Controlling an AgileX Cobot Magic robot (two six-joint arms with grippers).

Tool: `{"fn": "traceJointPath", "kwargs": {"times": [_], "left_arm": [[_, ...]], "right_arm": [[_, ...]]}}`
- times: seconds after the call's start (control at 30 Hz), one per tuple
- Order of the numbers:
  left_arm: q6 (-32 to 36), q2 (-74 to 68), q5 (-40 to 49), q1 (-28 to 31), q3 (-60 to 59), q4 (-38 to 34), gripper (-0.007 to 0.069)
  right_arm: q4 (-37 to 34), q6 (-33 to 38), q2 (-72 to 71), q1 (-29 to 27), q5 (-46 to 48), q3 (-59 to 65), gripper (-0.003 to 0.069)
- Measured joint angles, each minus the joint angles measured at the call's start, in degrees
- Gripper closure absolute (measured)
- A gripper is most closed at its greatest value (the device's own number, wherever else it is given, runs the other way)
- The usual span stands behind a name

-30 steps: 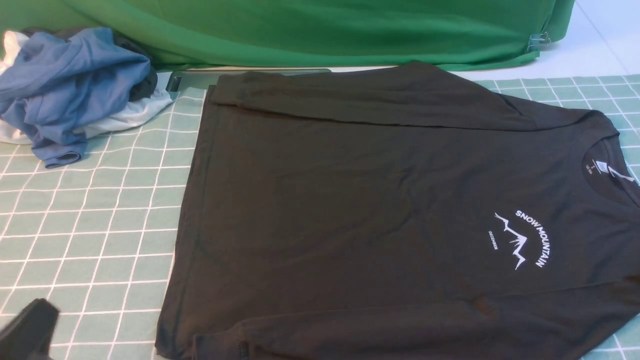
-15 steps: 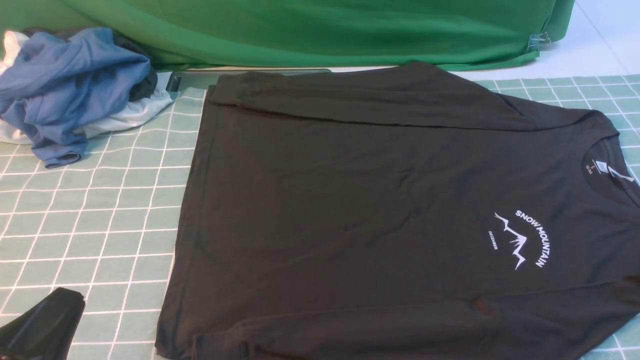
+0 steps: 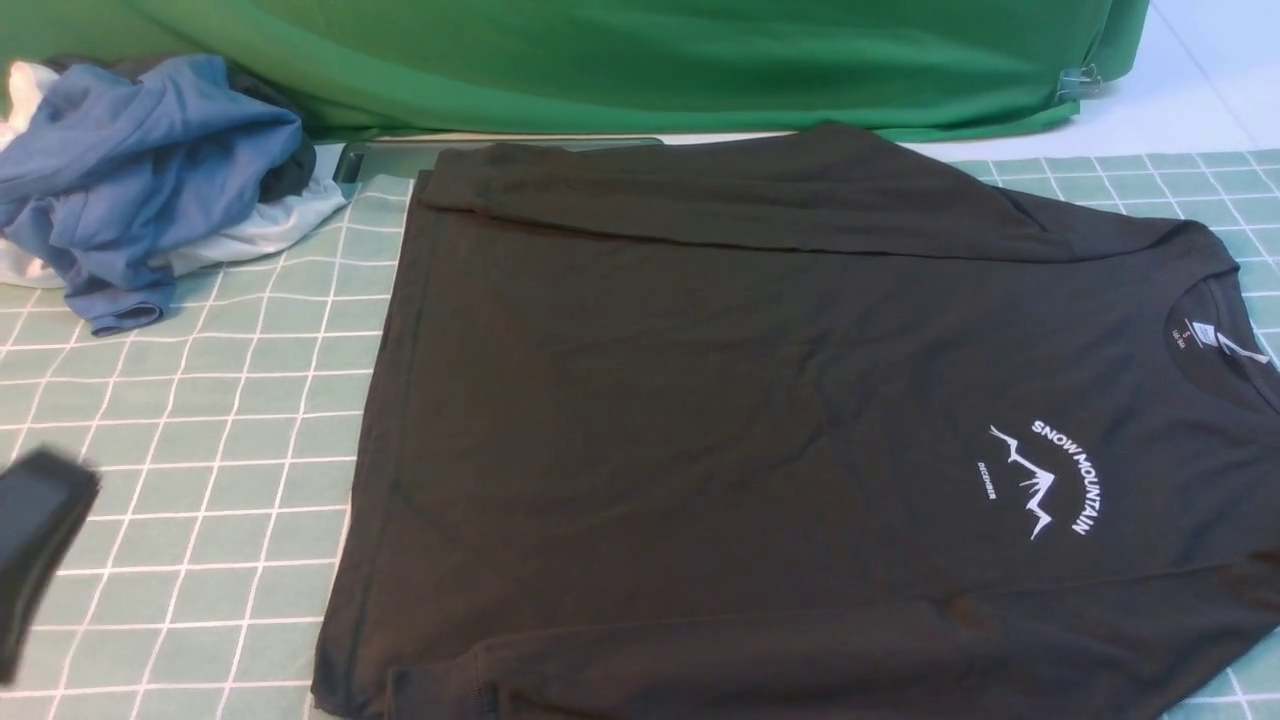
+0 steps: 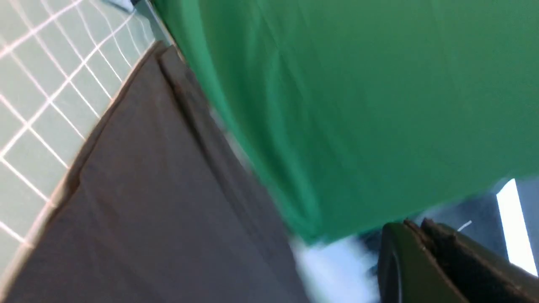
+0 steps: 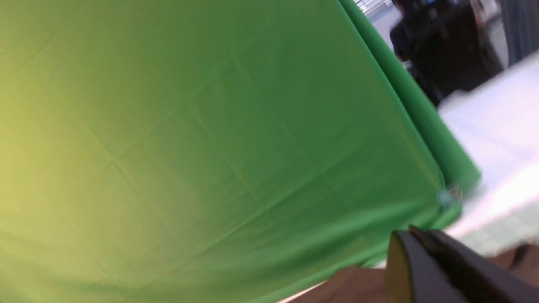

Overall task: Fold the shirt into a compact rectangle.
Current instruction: 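Grasp the left edge of the dark T-shirt lying flat on the table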

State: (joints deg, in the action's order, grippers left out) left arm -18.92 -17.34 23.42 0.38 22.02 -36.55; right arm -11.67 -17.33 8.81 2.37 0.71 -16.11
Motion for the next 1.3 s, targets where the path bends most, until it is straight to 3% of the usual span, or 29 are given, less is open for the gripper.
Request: {"fn": "traceJointPath", "kwargs": {"times": [0.1,0.23,0.33,0.5,0.6,0.7,0.87,1.3], "left_arm": [[5.4,-12.8,14.7,0.0,9.2,4.5,0.0606],[15.2,-29.8,28.5,0.0,15.2,6.3,0.0606],[20.8,-42.7,33.0,-0.1,16.2,6.6,0.0606],[24.7,-53.3,35.3,-4.4,16.2,6.1,0.0606],[20.4,-55.8,29.9,-12.1,16.2,7.7,0.0606],[12.3,-57.2,23.8,-18.3,16.2,14.2,0.0604],[-0.9,-58.1,19.3,-21.6,16.3,24.1,0.055],[-3.5,-65.8,14.3,-21.6,16.3,23.4,0.0244]], "right_arm": [[0.0,12.7,9.1,0.0,14.8,-13.8,0.0628],[0.0,20.6,20.8,0.0,32.9,-26.3,0.0628],[0.0,24.3,30.3,0.0,44.8,-32.1,0.0628],[0.0,26.0,38.0,0.0,50.4,-33.2,0.0626],[0.0,27.5,41.8,0.0,52.8,-33.2,0.0621],[0.0,27.6,43.8,0.0,53.4,-33.2,0.0618],[0.0,27.6,44.8,0.0,52.8,-33.2,0.0602],[0.0,25.8,44.8,0.0,52.3,-33.2,0.0587]]}}
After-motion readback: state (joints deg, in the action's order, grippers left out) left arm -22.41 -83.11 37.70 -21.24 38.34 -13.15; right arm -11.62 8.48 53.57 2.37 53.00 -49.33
